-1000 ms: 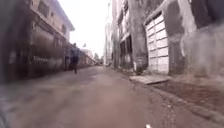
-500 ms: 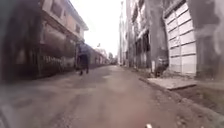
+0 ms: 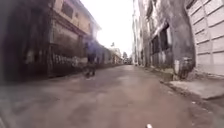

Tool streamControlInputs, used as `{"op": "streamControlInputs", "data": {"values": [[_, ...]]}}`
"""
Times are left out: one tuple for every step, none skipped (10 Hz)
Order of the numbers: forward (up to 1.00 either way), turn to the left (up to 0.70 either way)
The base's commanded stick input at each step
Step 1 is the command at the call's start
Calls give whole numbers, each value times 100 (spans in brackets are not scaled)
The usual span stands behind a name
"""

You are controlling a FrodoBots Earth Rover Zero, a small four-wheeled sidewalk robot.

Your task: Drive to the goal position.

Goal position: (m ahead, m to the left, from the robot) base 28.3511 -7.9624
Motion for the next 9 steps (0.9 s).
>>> {"op": "streamControlInputs", "data": {"values": [[100, 0], [100, 0], [100, 0], [100, 0], [100, 0], [100, 0], [100, 0], [100, 0], [100, -36]]}}
